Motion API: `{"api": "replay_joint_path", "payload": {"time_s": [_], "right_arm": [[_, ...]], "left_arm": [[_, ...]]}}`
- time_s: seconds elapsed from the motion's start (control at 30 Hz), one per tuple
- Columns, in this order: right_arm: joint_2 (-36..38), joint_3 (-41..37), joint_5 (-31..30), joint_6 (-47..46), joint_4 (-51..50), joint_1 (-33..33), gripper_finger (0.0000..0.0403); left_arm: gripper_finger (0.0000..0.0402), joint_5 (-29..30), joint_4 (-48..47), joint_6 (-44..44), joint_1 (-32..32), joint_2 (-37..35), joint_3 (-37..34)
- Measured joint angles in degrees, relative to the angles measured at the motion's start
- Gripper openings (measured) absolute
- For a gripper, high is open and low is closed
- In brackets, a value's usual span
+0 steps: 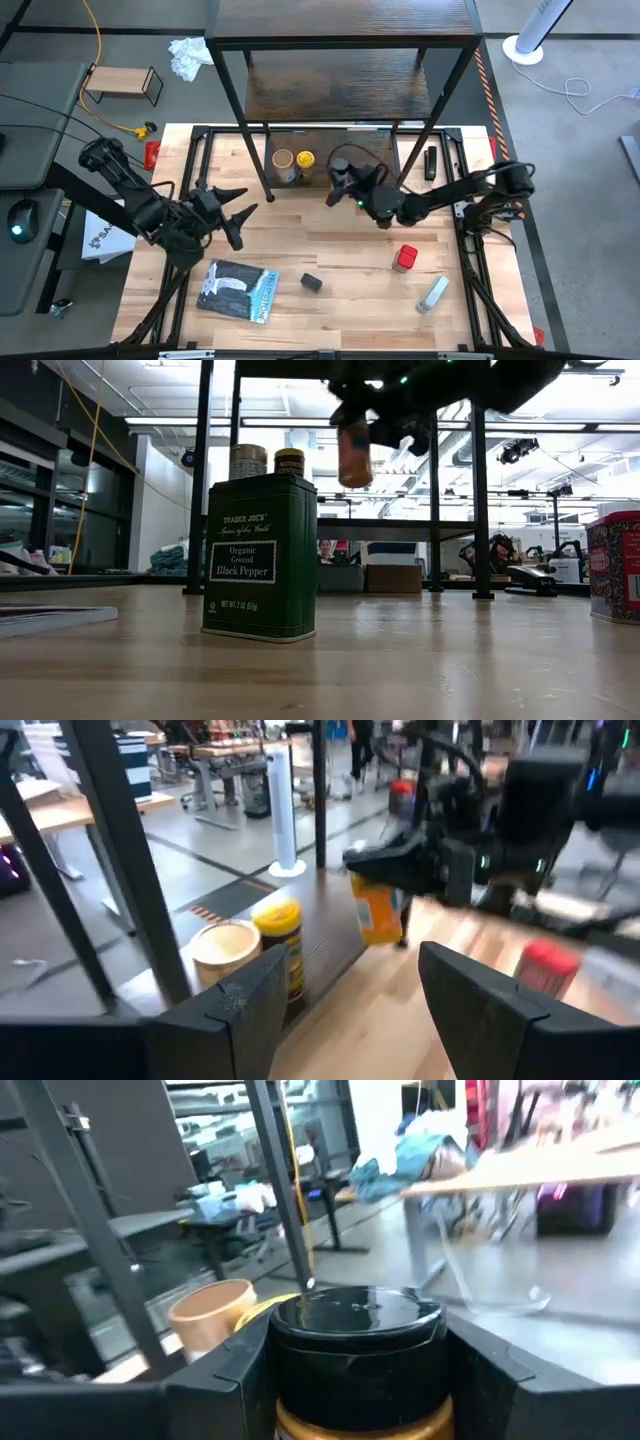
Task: Shelf spices
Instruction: Put the orange seasoning bottle on the shelf
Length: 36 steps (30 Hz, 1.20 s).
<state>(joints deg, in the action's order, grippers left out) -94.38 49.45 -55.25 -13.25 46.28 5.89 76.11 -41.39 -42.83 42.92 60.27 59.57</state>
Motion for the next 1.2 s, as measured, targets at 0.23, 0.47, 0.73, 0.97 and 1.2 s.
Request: {"api": "replay_joint_path", "payload": {"time_s": [0.23,0.47,0.73,0.97,1.2], "right_arm": [[-14.63,0.57,-0.5,16.92,26.74,-0.35,0.0195],[-23.51,5.2,1.35,33.12,43.67,-1.37,0.0195],[-23.34,10.92,-1.63,41.24,43.17,-3.46,0.0195],[-24.41,8.46,-5.77,31.63,42.19,-6.69,0.0195],[-26.75,8.24,-4.47,26.77,41.84,-7.82,0.0195]], "left_arm": [[0.0216,-3.47,-11.67,-0.02,-0.32,-0.04,-0.02],[0.0216,-2.37,-13.42,0.0,2.16,-0.02,-0.02],[0.0216,-1.87,-12.98,0.0,4.14,-0.02,-0.02],[0.0216,-1.85,-12.74,0.0,4.81,-0.02,-0.02],[0.0216,-1.55,-12.85,0.01,4.76,-0.04,-0.02]]}}
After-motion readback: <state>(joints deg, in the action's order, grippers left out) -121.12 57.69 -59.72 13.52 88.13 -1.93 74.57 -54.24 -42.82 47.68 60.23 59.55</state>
